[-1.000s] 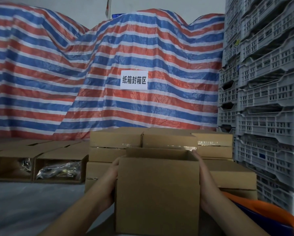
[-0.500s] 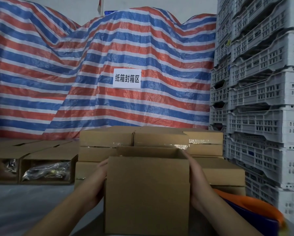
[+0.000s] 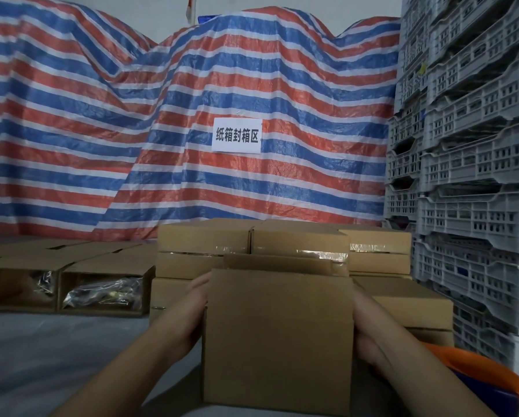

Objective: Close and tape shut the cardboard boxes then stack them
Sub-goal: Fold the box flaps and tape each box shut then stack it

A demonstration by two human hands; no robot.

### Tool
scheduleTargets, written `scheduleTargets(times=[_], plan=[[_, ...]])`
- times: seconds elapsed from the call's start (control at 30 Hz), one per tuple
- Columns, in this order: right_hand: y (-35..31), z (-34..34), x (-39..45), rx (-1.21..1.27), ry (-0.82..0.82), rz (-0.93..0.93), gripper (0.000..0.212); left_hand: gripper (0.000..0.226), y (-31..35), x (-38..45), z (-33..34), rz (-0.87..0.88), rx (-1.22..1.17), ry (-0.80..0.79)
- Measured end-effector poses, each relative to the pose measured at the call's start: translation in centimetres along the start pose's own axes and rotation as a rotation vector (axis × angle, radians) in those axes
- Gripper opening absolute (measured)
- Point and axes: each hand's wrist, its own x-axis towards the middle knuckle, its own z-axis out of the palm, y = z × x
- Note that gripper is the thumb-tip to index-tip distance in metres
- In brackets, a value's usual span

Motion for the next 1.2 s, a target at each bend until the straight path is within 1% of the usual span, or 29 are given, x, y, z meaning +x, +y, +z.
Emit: scheduleTargets(times=[0.07,0.17,0.23,0.3,0.33,0.37,0.4,0.47,0.5,0.53,0.6,0.67,0.8,0.97,1.07,1.13,1.2], plan=[[0.0,0.1,-0.1,0.032,-0.012,-0.022,0.032,0.036,0.1,0.0,0.0,-0.016,0.045,-0.007],[-0.1,0.2,-0.4,0.068,-0.03,-0.055,0.028,0.059,0.8,0.0,-0.4,-0.053,0.058,-0.069],[-0.1,0.1,-0.4,0.076,-0.036,-0.053,0.028,0.07,1.3,-0.3,-0.8,-0.035,0.034,-0.136],[-0.1,0.1,-0.5,0.088,-0.041,-0.048,0.023,0.087,1.3,-0.4,-1.2,-0.028,0.002,-0.197],[-0.1,0.1,-0.6,0.092,-0.04,-0.046,0.02,0.09,1.2,-0.4,-1.3,-0.027,-0.021,-0.222],[-0.1,0.1,-0.6,0.095,-0.039,-0.047,0.018,0.087,1.1,-0.4,-1.3,-0.024,-0.037,-0.237],[-0.1,0.1,-0.6,0.099,-0.039,-0.049,0.018,0.077,1.1,-0.4,-1.3,-0.022,-0.05,-0.242],[0.0,0.1,-0.5,0.112,-0.03,-0.054,0.021,0.048,1.2,-0.6,-1.0,-0.014,-0.063,-0.218],[0.1,0.0,-0.3,0.116,-0.022,-0.053,0.023,0.037,1.3,-0.5,-0.9,-0.007,-0.043,-0.193],[0.2,0.0,-0.2,0.115,-0.012,-0.046,0.022,0.033,1.2,-0.4,-0.8,-0.01,-0.01,-0.166],[0.3,-0.2,0.2,0.115,0.006,-0.021,0.016,0.037,1.1,-0.3,-0.5,-0.034,0.044,-0.103],[0.5,-0.5,0.5,0.117,0.024,0.011,0.017,0.044,1.0,-0.2,-0.4,-0.05,0.086,-0.058],[0.8,-0.6,0.7,0.153,0.068,0.043,0.017,0.027,1.0,0.0,-0.4,-0.031,0.127,-0.058],[0.9,-0.6,0.9,0.131,0.11,0.068,0.019,0.022,0.7,0.3,-0.4,-0.068,0.123,-0.015],[0.9,-0.5,1.0,0.125,0.108,0.085,0.026,0.021,0.6,0.4,-0.4,-0.066,0.128,0.003],[0.7,-0.5,0.9,0.164,0.104,0.097,0.033,0.021,0.5,0.5,-0.4,-0.067,0.125,0.011],[0.6,-0.7,0.9,0.192,0.087,0.076,0.04,0.021,0.4,0.6,-0.4,-0.066,0.123,0.009]])
